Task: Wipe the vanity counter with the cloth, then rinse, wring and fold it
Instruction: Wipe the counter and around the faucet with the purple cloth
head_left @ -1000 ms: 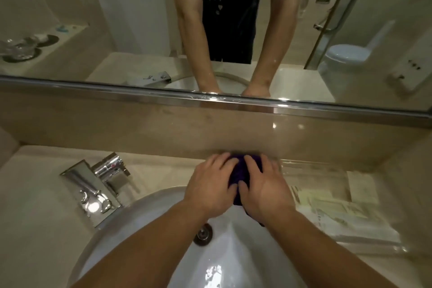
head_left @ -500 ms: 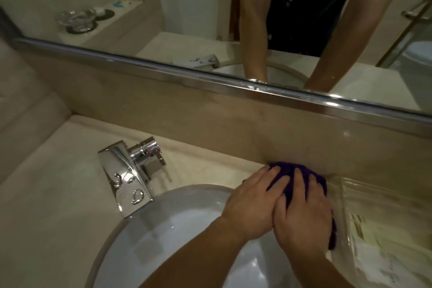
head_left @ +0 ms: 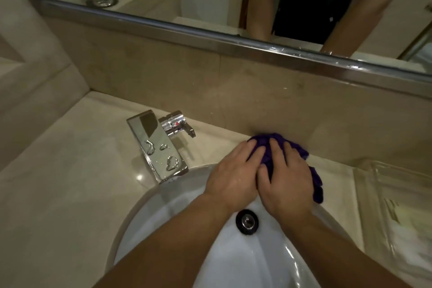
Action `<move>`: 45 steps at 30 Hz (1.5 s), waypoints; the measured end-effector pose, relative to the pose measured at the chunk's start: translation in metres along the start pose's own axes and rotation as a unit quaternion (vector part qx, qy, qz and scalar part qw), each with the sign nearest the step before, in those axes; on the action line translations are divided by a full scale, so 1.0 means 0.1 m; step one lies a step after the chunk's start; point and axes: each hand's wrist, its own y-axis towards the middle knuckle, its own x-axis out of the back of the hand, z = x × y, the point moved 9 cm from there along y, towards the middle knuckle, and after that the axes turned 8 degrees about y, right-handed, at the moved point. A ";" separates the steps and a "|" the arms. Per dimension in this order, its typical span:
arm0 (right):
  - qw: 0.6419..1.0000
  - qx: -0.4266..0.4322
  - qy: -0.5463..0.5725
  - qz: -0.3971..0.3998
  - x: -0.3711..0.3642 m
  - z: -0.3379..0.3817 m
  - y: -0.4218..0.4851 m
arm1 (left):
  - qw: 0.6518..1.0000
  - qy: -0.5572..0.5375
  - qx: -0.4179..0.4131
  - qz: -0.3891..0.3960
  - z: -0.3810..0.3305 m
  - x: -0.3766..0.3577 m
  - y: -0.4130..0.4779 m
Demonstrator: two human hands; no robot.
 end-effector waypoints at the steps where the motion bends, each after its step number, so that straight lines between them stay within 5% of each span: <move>1: 1.000 0.010 -0.001 0.007 -0.04 0.04 0.01 | 1.000 0.005 0.007 0.002 0.07 0.01 -0.02; 13: 0.964 0.177 -0.035 0.197 -0.34 0.37 0.08 | 0.991 0.057 0.108 0.052 0.63 0.20 -0.26; 18: 0.939 0.254 -0.089 0.212 -0.30 0.17 0.12 | 0.989 0.070 0.119 0.045 0.58 0.27 -0.27; 28: 0.955 0.124 -0.153 0.222 0.27 -0.55 -0.02 | 0.997 0.030 0.039 0.065 -0.26 -0.15 0.11; 34: 0.896 0.048 -0.365 0.248 0.70 -0.90 -0.13 | 0.992 0.009 -0.021 0.122 -1.08 -0.52 0.36; 40: 0.883 0.018 -0.391 0.260 0.54 -0.89 -0.16 | 0.989 0.031 -0.028 0.145 -0.98 -0.60 0.34; 45: 0.914 -0.010 -0.347 0.208 0.48 -0.86 -0.17 | 0.994 0.004 -0.007 0.110 -1.00 -0.56 0.31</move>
